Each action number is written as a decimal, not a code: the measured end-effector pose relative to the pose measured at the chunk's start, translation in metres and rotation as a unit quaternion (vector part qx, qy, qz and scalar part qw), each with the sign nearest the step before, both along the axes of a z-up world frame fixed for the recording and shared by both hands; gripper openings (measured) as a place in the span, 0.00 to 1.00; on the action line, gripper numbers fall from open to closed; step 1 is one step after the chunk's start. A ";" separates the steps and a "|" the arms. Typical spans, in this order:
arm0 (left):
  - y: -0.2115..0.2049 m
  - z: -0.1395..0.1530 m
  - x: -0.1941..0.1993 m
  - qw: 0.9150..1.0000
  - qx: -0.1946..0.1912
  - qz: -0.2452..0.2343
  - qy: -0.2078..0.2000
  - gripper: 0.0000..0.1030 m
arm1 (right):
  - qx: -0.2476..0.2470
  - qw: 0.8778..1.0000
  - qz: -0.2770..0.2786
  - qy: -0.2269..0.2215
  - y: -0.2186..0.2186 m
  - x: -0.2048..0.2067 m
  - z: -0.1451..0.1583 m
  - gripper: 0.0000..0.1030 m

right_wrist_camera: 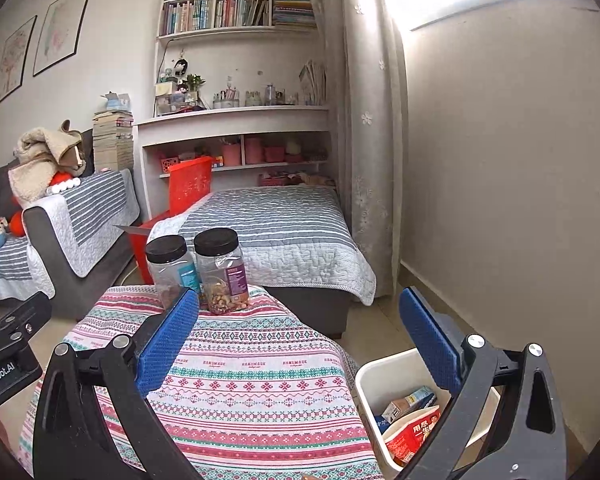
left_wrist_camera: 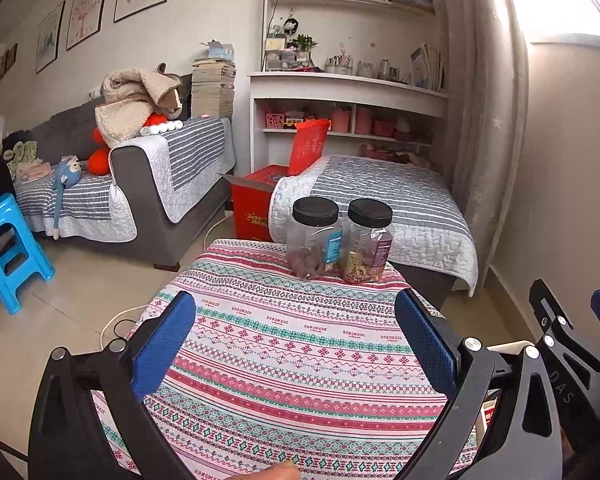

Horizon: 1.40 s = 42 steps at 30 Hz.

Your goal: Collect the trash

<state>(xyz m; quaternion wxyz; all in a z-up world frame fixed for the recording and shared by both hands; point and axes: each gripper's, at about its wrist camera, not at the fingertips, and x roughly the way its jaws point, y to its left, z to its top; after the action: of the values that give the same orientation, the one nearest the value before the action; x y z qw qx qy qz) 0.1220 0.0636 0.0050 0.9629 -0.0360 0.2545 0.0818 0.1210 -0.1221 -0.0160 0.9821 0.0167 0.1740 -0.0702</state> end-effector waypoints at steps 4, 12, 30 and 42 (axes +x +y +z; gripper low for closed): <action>0.000 0.000 0.001 1.000 -0.002 0.001 0.000 0.94 | -0.002 1.000 0.003 -0.001 0.002 -0.001 0.001 0.93; -0.001 -0.002 0.001 1.000 0.005 0.004 0.000 0.94 | -0.002 1.000 0.003 -0.002 0.002 -0.001 0.001 0.93; -0.004 -0.001 0.001 1.000 0.000 0.005 0.000 0.94 | 0.003 1.000 0.005 0.004 0.002 -0.001 0.000 0.93; -0.005 -0.001 0.002 1.000 -0.001 0.005 0.001 0.94 | 0.002 1.000 0.006 0.006 0.002 -0.003 -0.002 0.93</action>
<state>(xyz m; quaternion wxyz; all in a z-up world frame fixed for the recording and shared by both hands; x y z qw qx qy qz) 0.1241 0.0590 0.0038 0.9623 -0.0385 0.2553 0.0860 0.1176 -0.1202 -0.0183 0.9813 0.0173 0.1803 -0.0644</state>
